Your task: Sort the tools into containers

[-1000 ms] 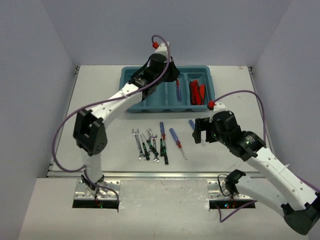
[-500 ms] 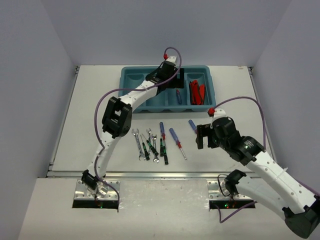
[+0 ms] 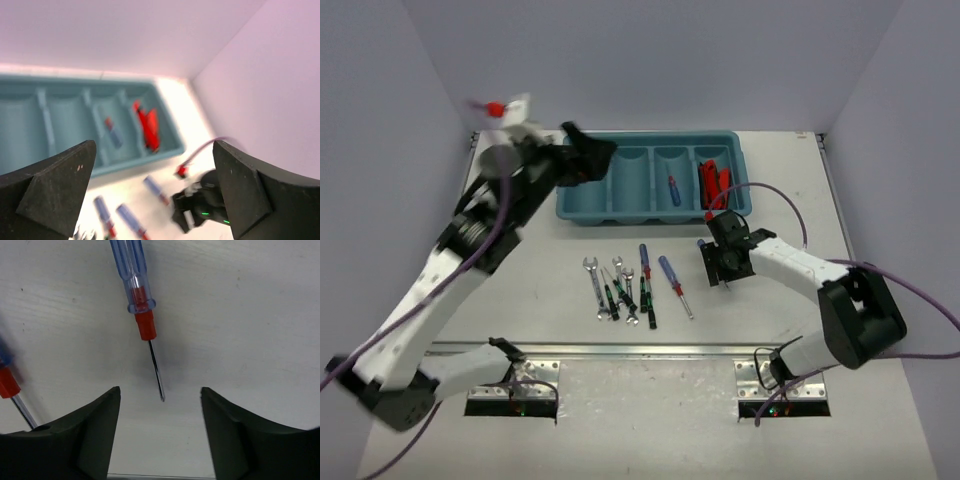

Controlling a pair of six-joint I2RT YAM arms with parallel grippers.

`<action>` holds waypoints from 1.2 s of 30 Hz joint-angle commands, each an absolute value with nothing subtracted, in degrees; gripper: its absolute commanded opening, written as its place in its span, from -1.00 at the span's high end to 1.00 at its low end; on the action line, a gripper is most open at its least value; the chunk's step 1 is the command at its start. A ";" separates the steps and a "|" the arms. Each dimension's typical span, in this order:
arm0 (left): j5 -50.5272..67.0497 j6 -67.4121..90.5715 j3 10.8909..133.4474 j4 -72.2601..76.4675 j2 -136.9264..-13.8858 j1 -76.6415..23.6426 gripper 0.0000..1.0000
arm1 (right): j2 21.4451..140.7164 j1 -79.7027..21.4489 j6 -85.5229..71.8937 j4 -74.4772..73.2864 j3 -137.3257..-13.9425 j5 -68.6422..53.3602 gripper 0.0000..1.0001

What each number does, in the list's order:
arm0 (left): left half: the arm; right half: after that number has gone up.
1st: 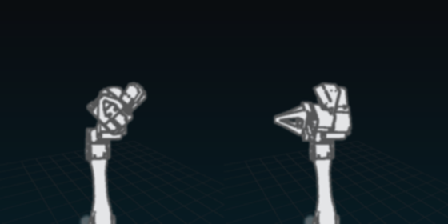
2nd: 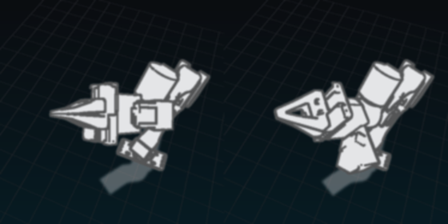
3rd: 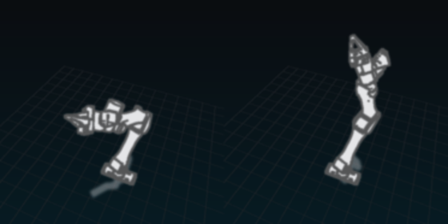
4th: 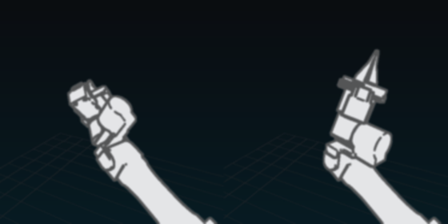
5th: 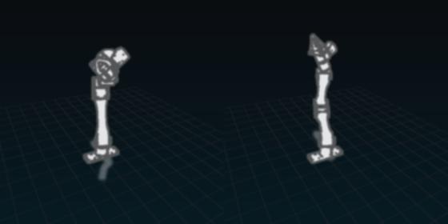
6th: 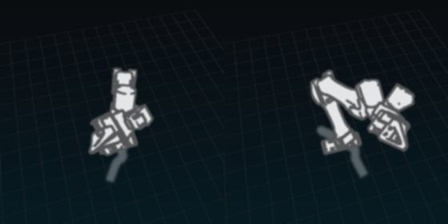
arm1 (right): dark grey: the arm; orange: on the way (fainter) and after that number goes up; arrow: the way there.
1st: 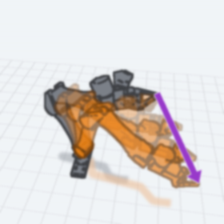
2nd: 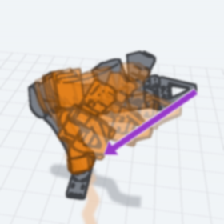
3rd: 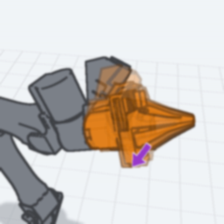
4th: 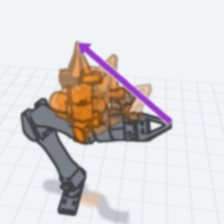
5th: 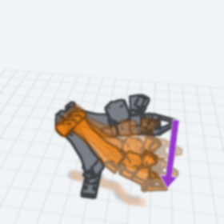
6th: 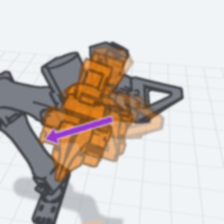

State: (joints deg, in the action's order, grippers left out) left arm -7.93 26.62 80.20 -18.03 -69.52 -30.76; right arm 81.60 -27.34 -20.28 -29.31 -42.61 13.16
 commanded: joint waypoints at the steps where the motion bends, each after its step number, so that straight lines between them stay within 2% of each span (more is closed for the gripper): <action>1: -5.92 30.15 62.09 -19.46 -45.22 -30.41 -1.00 | 87.25 -25.25 -13.84 -20.79 -47.33 9.30 -0.16; 7: -7.97 27.94 56.47 -32.02 -27.78 -30.50 -1.00 | 96.47 -24.50 -9.94 -20.33 -53.35 6.96 0.11; 12: -11.67 25.90 53.49 -37.68 -24.46 -30.50 -1.00 | 100.34 -24.35 -11.03 -18.93 -51.96 4.09 0.44; 18: -8.16 25.56 50.16 -36.83 -25.48 -30.50 -1.00 | 96.58 -24.59 -14.90 -18.18 -46.67 3.24 0.98; 21: -2.81 26.53 47.77 -33.09 -26.59 -30.50 -1.00 | 88.73 -25.09 -17.88 -20.07 -42.36 2.50 1.00; 26: 13.70 31.04 38.91 -16.43 -30.77 -30.49 -1.00 | 70.51 -25.31 -21.59 -20.75 -36.69 -4.77 1.00; 28: 22.10 36.65 31.10 -2.41 -34.76 -30.58 -1.00 | 63.02 -25.30 -22.72 -19.00 -34.00 -16.01 1.00; 29: 24.30 37.00 30.68 3.98 -36.48 -30.74 -1.00 | 60.63 -25.31 -23.31 -17.48 -33.84 -16.69 1.00; 30: 26.01 40.46 27.29 15.12 -37.99 -32.10 -1.00 | 58.42 -25.31 -24.01 -13.77 -32.11 -23.94 1.00; 32: 26.40 43.64 24.85 28.28 -42.67 -36.44 -1.00 | 52.81 -25.39 -27.28 -6.54 -28.81 -35.50 1.00; 36: 23.20 43.10 27.54 38.57 -51.53 -43.86 -0.96 | 46.91 -25.87 -33.51 0.93 -25.82 -45.41 1.00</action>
State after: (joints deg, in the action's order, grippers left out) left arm 20.84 40.14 23.85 11.81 -47.04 -37.39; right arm 50.67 -25.18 -26.50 -10.65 -28.42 -28.10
